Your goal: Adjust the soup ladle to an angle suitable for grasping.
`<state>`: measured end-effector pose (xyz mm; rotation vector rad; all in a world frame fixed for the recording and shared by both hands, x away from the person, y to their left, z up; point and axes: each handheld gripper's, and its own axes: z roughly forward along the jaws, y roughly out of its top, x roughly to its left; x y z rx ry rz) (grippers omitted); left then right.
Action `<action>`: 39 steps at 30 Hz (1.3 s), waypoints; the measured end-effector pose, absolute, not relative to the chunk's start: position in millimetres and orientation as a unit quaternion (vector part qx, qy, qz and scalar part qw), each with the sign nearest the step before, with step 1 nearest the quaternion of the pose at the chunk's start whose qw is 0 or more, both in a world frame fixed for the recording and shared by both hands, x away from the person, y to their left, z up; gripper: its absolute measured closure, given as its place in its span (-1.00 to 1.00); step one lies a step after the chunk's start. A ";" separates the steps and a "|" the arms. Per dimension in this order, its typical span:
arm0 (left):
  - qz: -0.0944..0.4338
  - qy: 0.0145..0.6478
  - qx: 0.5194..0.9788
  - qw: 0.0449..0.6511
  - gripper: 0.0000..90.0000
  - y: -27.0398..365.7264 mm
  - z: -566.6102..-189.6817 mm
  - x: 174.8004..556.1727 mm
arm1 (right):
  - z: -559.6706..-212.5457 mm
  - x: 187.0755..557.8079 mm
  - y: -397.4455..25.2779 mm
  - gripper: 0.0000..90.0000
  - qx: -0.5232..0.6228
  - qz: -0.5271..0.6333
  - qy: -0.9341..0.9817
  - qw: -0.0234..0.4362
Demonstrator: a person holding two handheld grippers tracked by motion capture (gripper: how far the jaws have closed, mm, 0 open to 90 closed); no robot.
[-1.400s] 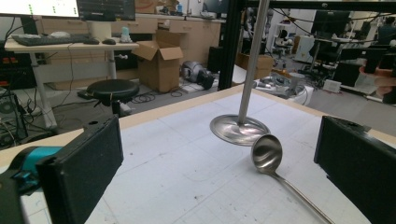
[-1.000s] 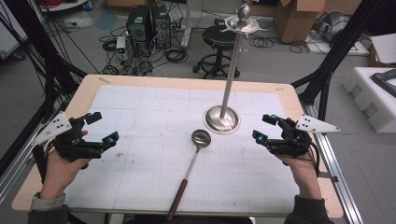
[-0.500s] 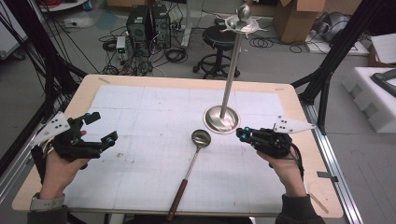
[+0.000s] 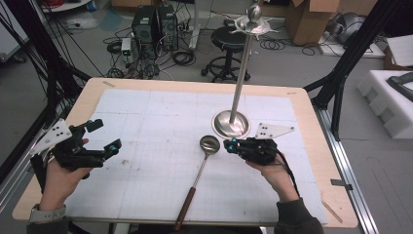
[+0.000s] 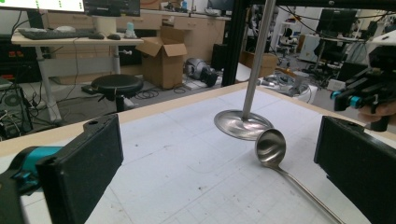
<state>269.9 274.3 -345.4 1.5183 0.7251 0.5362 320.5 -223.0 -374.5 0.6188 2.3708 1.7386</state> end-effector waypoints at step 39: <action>0.232 0.331 0.668 0.624 -0.96 278.6 -352.9 268.6 | -451.7 349.6 -129.7 0.99 0.235 0.434 0.869 0.026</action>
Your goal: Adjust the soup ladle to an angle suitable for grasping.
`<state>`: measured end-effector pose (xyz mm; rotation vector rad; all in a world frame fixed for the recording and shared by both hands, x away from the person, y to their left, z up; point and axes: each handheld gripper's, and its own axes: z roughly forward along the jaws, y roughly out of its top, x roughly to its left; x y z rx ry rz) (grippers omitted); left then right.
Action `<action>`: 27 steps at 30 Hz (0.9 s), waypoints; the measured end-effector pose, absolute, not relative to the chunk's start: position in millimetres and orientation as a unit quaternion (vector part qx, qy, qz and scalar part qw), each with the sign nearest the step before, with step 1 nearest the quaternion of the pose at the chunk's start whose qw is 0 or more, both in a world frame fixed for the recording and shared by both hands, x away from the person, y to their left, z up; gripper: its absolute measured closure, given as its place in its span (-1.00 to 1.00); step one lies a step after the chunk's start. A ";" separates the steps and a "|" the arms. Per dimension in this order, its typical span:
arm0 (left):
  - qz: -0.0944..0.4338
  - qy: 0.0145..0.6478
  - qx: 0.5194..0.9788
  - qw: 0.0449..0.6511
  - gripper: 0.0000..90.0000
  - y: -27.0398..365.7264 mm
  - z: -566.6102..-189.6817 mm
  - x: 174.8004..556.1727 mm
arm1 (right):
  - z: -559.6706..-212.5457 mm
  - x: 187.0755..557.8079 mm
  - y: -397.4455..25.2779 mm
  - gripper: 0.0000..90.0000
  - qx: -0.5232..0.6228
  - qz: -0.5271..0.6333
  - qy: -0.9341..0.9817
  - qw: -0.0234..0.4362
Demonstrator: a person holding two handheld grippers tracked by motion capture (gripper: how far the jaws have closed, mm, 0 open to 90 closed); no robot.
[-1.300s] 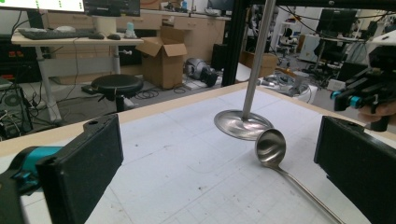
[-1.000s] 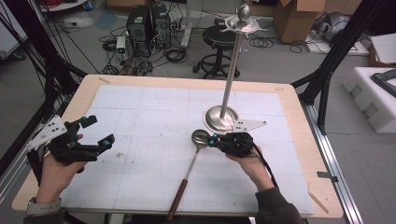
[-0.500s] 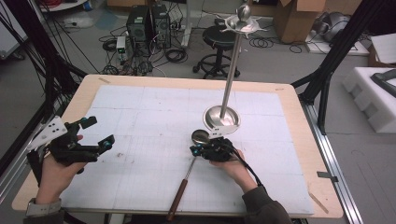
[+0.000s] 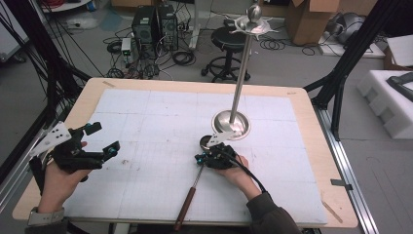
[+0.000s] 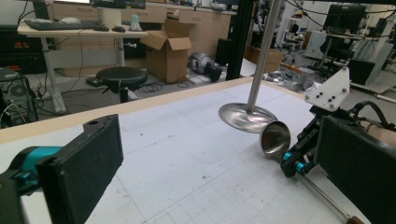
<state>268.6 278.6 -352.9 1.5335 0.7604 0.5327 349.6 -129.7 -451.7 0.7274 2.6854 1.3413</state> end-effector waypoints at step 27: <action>0.228 0.334 0.665 0.628 -0.96 280.2 -353.1 268.1 | -450.2 338.6 -155.4 1.00 0.224 0.409 0.884 0.042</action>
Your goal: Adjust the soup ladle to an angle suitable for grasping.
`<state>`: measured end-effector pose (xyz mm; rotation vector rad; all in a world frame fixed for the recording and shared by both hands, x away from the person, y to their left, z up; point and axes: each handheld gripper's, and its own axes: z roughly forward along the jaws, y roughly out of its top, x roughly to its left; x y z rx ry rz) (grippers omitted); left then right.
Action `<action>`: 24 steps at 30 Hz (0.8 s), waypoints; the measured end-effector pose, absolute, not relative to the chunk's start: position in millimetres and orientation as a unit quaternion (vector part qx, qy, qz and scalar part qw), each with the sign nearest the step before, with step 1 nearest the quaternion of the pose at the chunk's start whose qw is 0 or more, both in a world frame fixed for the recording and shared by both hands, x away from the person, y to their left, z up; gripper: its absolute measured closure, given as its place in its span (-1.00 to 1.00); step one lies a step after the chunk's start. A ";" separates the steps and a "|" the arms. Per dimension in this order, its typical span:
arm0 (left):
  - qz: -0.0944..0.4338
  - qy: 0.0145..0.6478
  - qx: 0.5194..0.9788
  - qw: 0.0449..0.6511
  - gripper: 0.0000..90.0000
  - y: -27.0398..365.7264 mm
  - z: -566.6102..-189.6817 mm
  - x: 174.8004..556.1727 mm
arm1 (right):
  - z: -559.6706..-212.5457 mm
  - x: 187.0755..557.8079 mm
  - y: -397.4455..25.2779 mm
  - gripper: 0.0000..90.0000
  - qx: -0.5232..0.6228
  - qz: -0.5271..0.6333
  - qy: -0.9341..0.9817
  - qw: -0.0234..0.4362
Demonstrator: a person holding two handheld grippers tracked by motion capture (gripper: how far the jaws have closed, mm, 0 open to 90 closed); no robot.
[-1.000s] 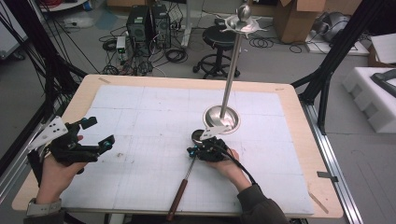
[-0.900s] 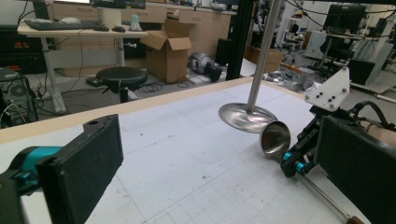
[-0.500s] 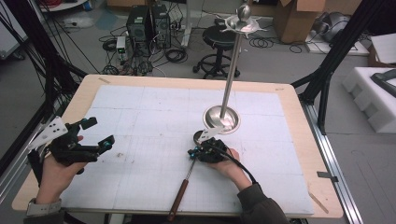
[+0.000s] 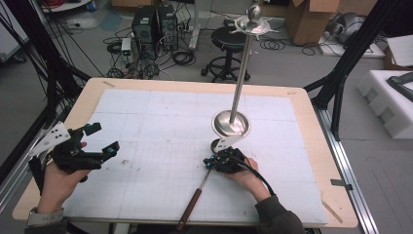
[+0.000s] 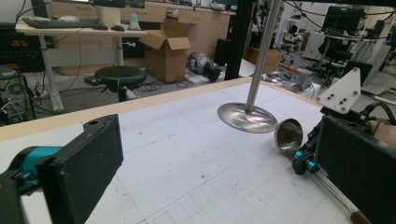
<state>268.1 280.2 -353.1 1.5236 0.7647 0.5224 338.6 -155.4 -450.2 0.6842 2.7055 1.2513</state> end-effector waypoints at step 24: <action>0.225 0.331 0.671 0.624 -0.96 275.6 -353.9 270.6 | -451.5 291.2 -249.0 1.00 0.280 0.410 0.864 0.086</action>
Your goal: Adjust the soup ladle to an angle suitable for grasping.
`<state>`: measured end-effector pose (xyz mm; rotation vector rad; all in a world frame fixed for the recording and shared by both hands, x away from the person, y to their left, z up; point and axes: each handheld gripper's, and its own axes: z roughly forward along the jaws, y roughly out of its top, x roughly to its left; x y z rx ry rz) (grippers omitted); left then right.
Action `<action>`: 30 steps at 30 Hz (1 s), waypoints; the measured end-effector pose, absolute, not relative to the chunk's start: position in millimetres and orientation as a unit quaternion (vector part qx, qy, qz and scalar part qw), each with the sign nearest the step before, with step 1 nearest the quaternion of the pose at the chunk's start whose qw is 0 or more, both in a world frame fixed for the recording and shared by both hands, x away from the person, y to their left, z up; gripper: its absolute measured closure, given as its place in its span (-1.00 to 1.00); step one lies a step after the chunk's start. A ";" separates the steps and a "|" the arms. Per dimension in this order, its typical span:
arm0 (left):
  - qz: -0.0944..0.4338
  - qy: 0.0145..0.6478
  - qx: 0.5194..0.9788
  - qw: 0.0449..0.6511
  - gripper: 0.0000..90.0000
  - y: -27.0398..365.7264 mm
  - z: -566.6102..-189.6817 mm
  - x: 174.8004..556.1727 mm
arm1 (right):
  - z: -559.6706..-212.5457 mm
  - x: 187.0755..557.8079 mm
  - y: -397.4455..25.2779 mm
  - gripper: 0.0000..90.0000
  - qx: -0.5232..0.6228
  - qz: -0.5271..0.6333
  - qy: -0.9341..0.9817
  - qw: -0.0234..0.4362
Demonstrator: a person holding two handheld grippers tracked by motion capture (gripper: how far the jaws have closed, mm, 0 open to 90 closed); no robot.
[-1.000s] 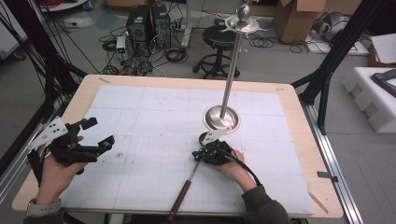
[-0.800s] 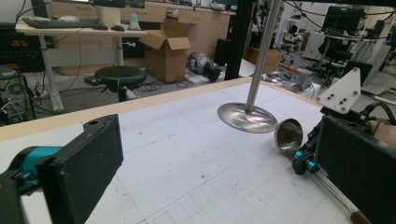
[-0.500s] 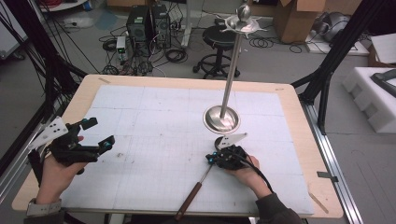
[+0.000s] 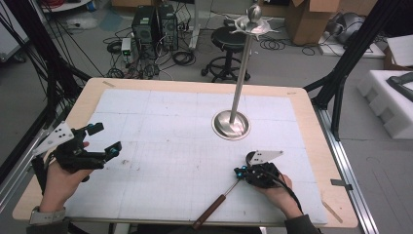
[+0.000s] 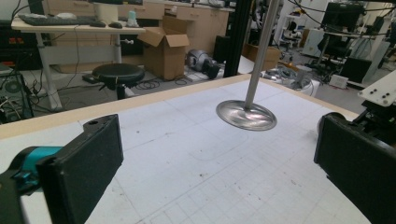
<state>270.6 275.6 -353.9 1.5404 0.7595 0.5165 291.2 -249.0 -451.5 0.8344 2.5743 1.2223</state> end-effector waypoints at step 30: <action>0.222 0.333 0.678 0.616 -0.96 269.0 -357.0 277.8 | -450.2 241.0 -248.6 1.00 0.207 0.449 0.868 0.044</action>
